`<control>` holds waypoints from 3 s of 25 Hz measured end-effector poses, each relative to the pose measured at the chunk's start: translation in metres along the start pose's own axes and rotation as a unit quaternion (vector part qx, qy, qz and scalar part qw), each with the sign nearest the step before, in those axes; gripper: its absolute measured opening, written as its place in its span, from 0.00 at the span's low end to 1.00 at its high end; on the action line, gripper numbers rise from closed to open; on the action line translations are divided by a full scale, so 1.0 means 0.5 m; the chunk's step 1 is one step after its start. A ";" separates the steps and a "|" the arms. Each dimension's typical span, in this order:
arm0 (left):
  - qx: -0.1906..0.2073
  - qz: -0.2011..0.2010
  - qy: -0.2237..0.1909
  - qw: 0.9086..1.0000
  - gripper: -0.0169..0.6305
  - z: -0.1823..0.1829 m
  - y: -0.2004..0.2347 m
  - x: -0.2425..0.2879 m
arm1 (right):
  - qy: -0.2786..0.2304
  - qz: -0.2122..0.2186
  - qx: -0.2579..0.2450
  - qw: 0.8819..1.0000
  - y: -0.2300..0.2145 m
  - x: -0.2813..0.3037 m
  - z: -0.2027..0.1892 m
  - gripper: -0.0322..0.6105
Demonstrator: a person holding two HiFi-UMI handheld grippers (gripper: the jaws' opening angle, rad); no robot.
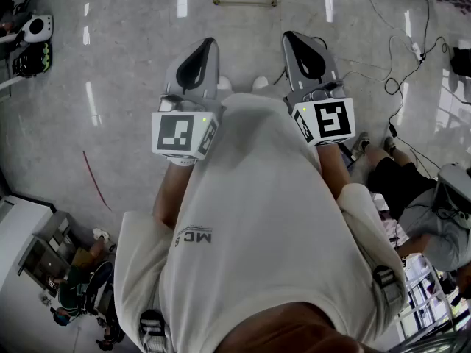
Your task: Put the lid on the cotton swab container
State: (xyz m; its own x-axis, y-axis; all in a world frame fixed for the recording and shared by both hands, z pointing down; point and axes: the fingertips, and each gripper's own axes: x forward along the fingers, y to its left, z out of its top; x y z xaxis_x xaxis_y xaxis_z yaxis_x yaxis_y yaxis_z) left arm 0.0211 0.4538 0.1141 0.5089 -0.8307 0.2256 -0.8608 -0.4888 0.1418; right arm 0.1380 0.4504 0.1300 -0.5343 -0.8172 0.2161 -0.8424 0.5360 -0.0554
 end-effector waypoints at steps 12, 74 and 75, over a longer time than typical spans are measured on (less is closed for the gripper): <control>-0.011 0.029 0.021 0.999 0.03 -0.020 -0.044 0.068 | 0.009 0.020 0.024 0.999 -0.108 -0.015 -0.029 0.05; -0.180 -0.049 0.176 0.966 0.07 -0.225 0.759 0.989 | 0.116 -0.017 -0.002 0.993 -0.483 1.156 -0.294 0.25; -0.180 -0.052 0.180 0.966 0.11 -0.241 0.760 0.998 | 0.118 -0.018 -0.001 0.993 -0.487 1.162 -0.314 0.26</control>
State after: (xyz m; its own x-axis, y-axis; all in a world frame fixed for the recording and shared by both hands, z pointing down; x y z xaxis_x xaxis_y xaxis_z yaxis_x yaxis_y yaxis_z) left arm -0.0512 -0.1146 0.3965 0.6183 -0.6036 0.5033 -0.7790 -0.3862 0.4939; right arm 0.0435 -0.1217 0.4223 -0.4722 -0.7642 0.4394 -0.8605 0.5078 -0.0415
